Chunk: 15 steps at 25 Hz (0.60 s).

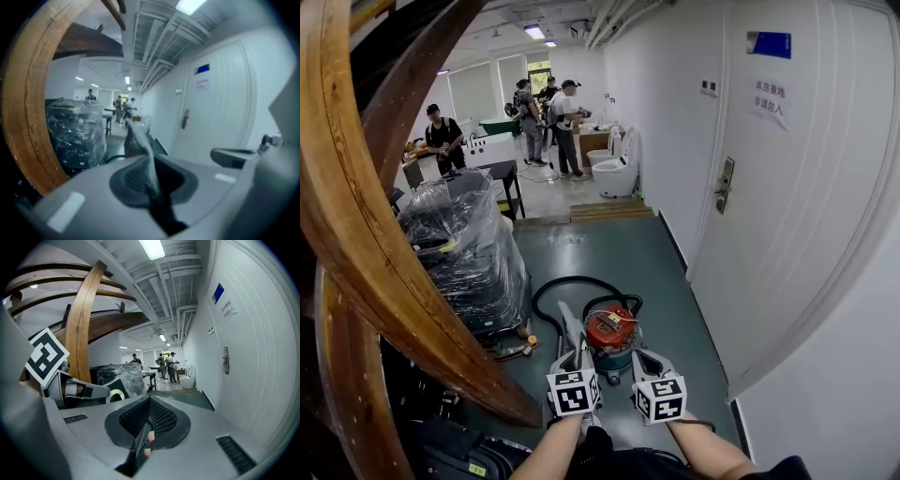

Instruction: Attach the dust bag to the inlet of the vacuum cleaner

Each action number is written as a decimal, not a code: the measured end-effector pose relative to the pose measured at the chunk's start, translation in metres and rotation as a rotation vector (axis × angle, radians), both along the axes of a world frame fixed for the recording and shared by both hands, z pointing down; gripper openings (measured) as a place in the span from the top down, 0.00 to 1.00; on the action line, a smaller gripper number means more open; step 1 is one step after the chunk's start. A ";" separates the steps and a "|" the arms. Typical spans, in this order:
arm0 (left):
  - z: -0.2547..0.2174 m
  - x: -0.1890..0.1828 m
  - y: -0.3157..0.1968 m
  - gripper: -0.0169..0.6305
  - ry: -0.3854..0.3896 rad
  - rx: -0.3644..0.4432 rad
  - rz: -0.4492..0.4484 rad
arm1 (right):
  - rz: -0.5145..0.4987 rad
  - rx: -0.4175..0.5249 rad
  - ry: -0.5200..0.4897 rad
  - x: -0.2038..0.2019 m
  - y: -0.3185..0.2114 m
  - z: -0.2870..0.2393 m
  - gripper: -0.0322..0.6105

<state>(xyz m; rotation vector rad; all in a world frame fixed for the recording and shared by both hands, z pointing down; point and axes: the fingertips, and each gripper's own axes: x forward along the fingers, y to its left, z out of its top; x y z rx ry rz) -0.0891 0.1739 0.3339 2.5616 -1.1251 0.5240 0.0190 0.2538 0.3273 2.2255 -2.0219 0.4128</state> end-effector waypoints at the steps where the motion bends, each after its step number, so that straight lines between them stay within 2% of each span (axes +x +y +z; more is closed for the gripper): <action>1: 0.002 0.003 -0.007 0.93 -0.001 -0.005 0.000 | 0.000 -0.004 -0.001 0.003 -0.007 0.002 0.95; 9: 0.011 0.024 -0.063 0.93 -0.014 -0.041 -0.019 | 0.007 -0.038 -0.023 0.032 -0.061 0.010 0.95; 15: 0.019 0.038 -0.102 0.93 -0.039 -0.074 0.000 | 0.016 -0.066 -0.043 0.042 -0.103 0.017 0.95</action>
